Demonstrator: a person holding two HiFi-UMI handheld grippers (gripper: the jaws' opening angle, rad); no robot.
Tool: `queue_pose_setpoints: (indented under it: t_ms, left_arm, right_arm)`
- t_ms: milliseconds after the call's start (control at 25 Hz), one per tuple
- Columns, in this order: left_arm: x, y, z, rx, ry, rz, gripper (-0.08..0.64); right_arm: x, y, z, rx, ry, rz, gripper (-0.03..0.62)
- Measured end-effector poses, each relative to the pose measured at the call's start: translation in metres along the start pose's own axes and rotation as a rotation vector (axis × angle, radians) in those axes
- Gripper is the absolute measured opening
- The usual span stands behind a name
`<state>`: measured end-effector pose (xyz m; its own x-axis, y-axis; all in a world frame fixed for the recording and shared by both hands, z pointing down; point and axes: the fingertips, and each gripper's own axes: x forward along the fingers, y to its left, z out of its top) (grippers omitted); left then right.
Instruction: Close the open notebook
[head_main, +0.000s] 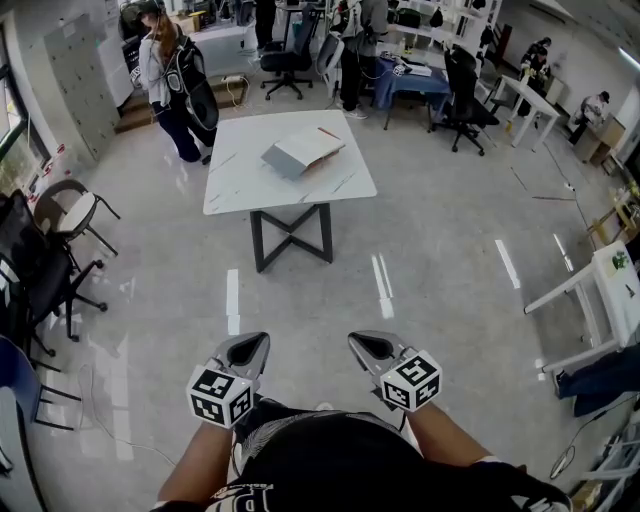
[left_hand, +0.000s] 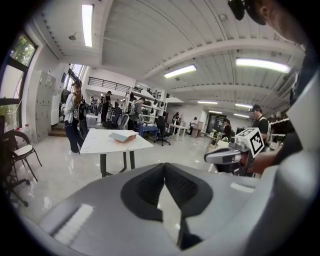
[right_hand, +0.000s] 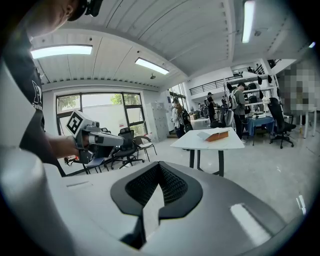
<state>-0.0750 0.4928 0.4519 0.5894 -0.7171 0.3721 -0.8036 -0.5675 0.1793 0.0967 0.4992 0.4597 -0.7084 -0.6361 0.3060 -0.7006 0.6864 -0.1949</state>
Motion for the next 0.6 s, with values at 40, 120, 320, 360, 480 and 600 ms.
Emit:
queue_pose_setpoints:
  t_ms: [40, 120, 320, 360, 480, 600]
  left_arm:
    - [0.0, -0.001, 0.0, 0.0, 0.001, 0.0, 0.058]
    - [0.001, -0.003, 0.001, -0.005, 0.002, -0.001, 0.058]
    - [0.003, -0.005, -0.005, -0.093, 0.003, -0.009, 0.058]
    - [0.004, -0.005, -0.006, -0.122, 0.0, -0.011, 0.058]
    - [0.007, -0.005, -0.008, -0.143, 0.001, -0.008, 0.058]
    - [0.012, -0.008, -0.002, -0.123, -0.003, -0.009, 0.058]
  right_arm:
    - [0.0, 0.0, 0.0, 0.005, 0.0, 0.001, -0.002]
    - [-0.002, 0.0, 0.0, 0.023, -0.005, 0.015, -0.002]
    - [-0.004, 0.009, -0.004, 0.035, -0.006, 0.059, 0.0]
    - [-0.005, 0.01, -0.005, 0.031, -0.004, 0.06, 0.0]
    - [-0.008, 0.008, -0.008, 0.031, -0.006, 0.066, 0.0]
    - [-0.011, 0.001, -0.006, 0.042, -0.011, 0.06, 0.0]
